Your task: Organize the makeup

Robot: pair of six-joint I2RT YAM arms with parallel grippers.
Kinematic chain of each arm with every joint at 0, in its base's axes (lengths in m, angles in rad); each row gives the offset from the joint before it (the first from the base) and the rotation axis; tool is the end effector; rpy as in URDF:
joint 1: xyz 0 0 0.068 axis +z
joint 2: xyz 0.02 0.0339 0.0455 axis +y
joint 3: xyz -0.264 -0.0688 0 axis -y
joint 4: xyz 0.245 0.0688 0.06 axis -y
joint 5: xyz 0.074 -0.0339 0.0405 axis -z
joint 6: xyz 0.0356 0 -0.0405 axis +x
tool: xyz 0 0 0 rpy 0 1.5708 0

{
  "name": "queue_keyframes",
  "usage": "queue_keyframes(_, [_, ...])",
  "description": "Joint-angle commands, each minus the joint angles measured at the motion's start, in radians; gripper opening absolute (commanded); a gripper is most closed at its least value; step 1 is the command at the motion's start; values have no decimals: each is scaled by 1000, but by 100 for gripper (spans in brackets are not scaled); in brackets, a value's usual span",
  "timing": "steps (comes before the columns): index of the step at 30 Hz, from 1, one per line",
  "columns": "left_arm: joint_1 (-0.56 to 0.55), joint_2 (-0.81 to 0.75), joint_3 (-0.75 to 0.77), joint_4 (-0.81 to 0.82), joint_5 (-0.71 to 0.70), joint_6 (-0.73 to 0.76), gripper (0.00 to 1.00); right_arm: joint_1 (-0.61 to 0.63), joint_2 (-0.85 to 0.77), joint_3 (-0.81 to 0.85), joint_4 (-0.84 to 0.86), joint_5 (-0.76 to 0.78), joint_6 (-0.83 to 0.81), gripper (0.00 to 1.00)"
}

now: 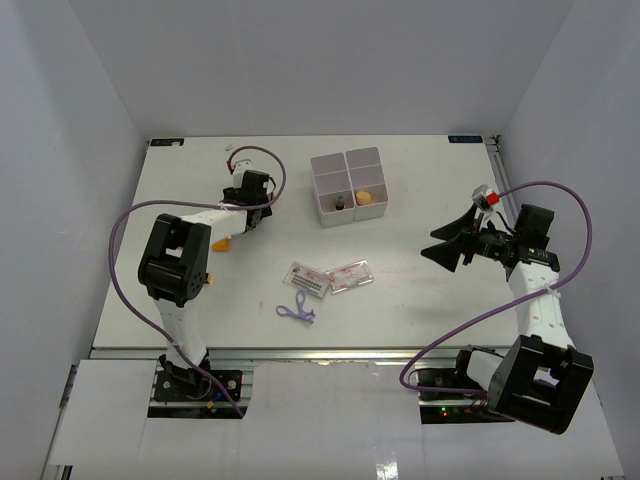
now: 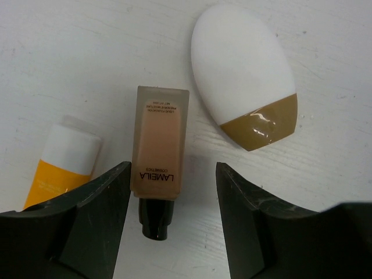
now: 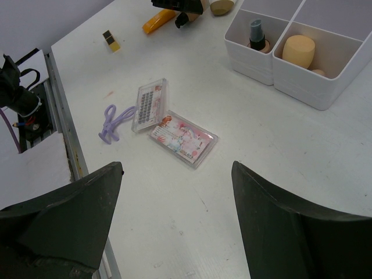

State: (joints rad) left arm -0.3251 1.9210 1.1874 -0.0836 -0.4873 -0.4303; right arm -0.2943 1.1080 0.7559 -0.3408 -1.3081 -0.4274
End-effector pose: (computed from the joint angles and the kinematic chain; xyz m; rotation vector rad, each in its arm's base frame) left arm 0.3890 -0.1135 0.1651 -0.3419 2.2525 0.1930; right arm 0.2175 -0.0300 0.2684 -0.7363 1.6846 0.9540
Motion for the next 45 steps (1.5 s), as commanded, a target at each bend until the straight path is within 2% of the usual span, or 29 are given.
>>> queue_keyframes(1, [14,9,59,-12,-24,13,69,-5,0,5,4,-18,-13,82])
queue_keyframes(8, [38,28,112,-45,7,27,68,-5,0,5,5,-16,-13,82])
queue_keyframes(13, [48,66,164,-104,48,25,57,-5,-2,5,5,-13,-11,82])
queue_keyframes(18, [60,96,182,-145,87,21,55,-8,-7,3,6,-16,-8,82])
queue_keyframes(25, [67,104,200,-179,111,25,57,-8,-16,2,6,-17,-7,82])
queue_keyframes(28, [69,104,207,-189,121,28,54,-8,-17,2,6,-17,-7,82])
queue_keyframes(31, [69,97,209,-194,132,28,40,-8,-20,0,6,-17,-8,82])
queue_keyframes(33, [70,82,210,-199,157,27,26,-8,-25,-1,5,-20,-12,82])
queue_keyframes(35, [70,72,206,-206,171,25,18,-7,-29,-2,3,-23,-20,82])
queue_keyframes(37, [70,43,198,-215,205,18,3,-6,-42,-7,-5,-47,-42,82])
queue_keyframes(38, [70,24,191,-217,228,12,0,-4,-49,-8,-28,-68,-75,82])
queue_keyframes(42, [70,-69,148,-227,361,-29,0,67,-67,16,-180,-91,-288,83])
queue_keyframes(44, [70,-136,105,-227,462,-76,0,142,-77,36,-246,-52,-424,84])
queue_keyframes(45, [69,-177,94,-222,551,-87,0,204,-81,49,-266,-4,-441,84])
